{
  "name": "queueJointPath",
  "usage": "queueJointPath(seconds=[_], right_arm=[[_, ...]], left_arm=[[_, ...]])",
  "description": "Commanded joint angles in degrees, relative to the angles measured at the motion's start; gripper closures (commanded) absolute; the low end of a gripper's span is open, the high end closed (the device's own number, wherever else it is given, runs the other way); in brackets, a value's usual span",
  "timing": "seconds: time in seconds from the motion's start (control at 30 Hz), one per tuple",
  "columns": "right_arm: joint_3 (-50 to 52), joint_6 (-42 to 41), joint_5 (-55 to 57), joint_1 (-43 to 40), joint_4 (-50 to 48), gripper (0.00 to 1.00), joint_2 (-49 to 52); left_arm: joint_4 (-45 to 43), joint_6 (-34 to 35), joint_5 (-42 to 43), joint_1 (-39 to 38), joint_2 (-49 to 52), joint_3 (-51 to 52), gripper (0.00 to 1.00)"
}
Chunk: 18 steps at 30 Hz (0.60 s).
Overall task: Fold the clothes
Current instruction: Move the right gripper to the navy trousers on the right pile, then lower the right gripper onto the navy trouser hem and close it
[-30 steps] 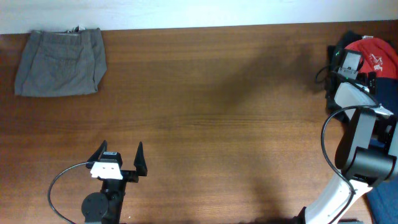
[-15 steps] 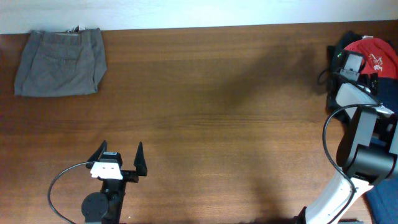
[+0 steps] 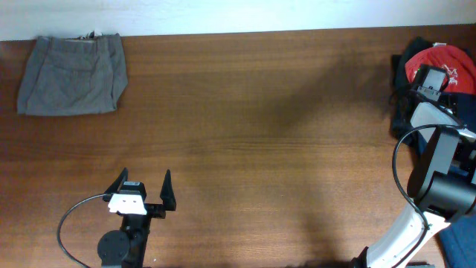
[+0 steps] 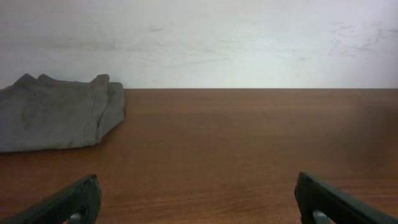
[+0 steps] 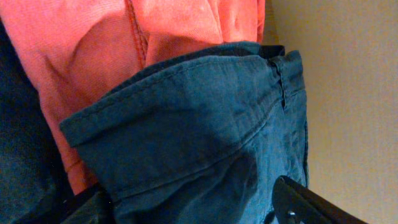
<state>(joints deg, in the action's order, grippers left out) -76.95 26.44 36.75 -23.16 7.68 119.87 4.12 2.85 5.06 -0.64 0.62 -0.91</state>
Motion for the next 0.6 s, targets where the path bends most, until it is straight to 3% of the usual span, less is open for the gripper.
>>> queueJointPath(seconds=[0.0, 0.27, 0.43, 0.57], right_arm=[[-0.87, -0.33, 0.39, -0.07, -0.26, 0.19, 0.42], [-0.87, -0.33, 0.35, 1.09, -0.35, 0.20, 0.39], [-0.87, -0.31, 0.50, 4.00, -1.51, 0.11, 0.39], [-0.87, -0.28, 4.04, 5.53, -2.54, 0.10, 0.42]], left_arm=[[0.02, 0.13, -0.57, -0.22, -0.33, 0.42, 0.01], [0.04, 0.13, -0.57, -0.22, -0.33, 0.44, 0.01], [0.02, 0.13, -0.57, -0.22, -0.33, 0.44, 0.01], [0.02, 0.13, -0.57, -0.22, -0.33, 0.44, 0.01]])
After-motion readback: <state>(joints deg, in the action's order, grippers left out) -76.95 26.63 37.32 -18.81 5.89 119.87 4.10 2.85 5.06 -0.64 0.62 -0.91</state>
